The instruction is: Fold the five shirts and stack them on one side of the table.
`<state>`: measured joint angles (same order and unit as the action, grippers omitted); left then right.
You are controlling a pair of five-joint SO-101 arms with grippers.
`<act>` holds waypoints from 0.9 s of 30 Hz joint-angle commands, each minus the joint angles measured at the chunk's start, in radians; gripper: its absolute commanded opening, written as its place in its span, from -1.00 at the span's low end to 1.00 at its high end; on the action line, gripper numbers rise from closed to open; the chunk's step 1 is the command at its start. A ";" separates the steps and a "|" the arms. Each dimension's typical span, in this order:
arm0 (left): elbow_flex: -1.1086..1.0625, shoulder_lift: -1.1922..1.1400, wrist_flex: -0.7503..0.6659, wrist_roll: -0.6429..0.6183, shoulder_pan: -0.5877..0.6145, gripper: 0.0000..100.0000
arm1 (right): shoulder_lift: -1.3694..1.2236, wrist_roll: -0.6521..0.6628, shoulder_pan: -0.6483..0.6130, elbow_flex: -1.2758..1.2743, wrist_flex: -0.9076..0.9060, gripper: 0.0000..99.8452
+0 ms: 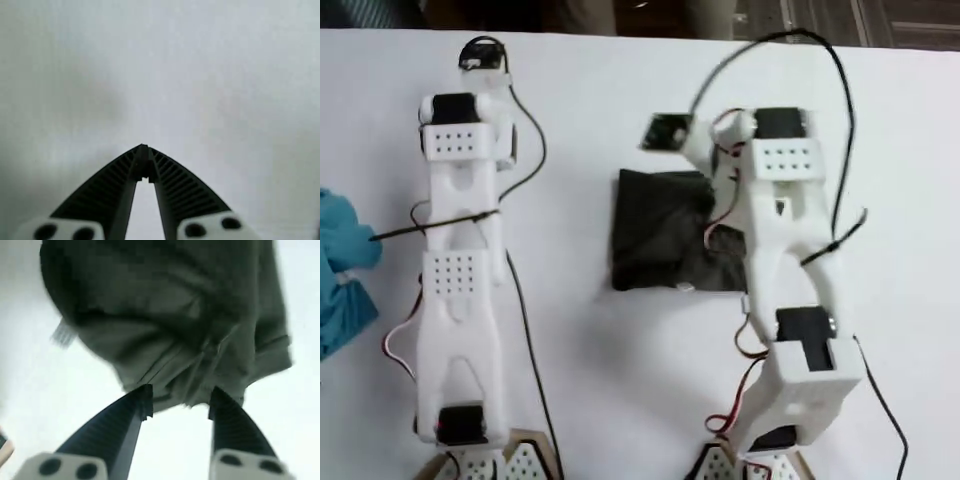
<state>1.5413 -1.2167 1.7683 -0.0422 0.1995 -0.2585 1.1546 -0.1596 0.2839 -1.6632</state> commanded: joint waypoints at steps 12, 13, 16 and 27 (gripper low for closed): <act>0.048 0.021 0.009 0.008 0.017 -0.95 | -0.470 -0.087 -0.039 0.473 -0.024 -0.59; 0.048 0.021 0.009 0.008 0.017 -0.95 | -0.492 -0.087 -0.039 0.503 -0.030 -0.59; 0.048 0.021 0.009 0.008 0.015 -0.95 | -0.559 -0.087 -0.031 0.532 -0.041 -0.59; 0.079 0.021 0.008 0.009 0.018 -0.95 | -0.452 -0.089 -0.015 0.531 -0.099 -0.96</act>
<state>1.5581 -1.2167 1.7683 -0.0422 0.2071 -0.8401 1.0733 -0.1887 0.7856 -1.7430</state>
